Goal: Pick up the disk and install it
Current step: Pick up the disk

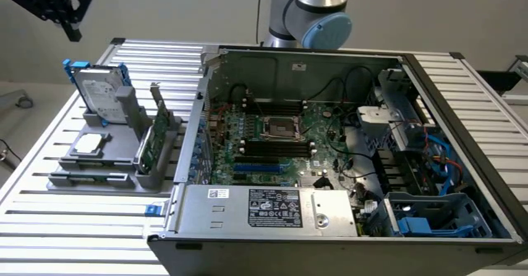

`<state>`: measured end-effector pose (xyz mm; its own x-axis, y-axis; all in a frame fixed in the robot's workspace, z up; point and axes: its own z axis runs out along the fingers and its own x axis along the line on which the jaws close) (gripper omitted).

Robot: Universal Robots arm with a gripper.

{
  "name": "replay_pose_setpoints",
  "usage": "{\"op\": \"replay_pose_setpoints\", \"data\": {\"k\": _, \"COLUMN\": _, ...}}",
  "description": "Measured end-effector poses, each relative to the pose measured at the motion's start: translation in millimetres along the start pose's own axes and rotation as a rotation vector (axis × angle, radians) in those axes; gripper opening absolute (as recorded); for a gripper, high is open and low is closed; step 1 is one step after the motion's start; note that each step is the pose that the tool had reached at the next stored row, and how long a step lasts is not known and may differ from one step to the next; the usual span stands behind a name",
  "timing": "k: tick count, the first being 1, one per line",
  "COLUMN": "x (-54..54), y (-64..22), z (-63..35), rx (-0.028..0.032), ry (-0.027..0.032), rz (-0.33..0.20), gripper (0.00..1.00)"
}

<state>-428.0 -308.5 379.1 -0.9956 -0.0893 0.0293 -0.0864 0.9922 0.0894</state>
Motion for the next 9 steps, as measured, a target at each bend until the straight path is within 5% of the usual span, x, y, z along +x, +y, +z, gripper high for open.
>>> {"op": "replay_pose_setpoints", "data": {"k": 9, "x": -0.2, "y": -0.6, "z": 6.8, "rx": 0.0048, "ry": 0.0148, "rz": -0.164, "gripper": 0.11}}
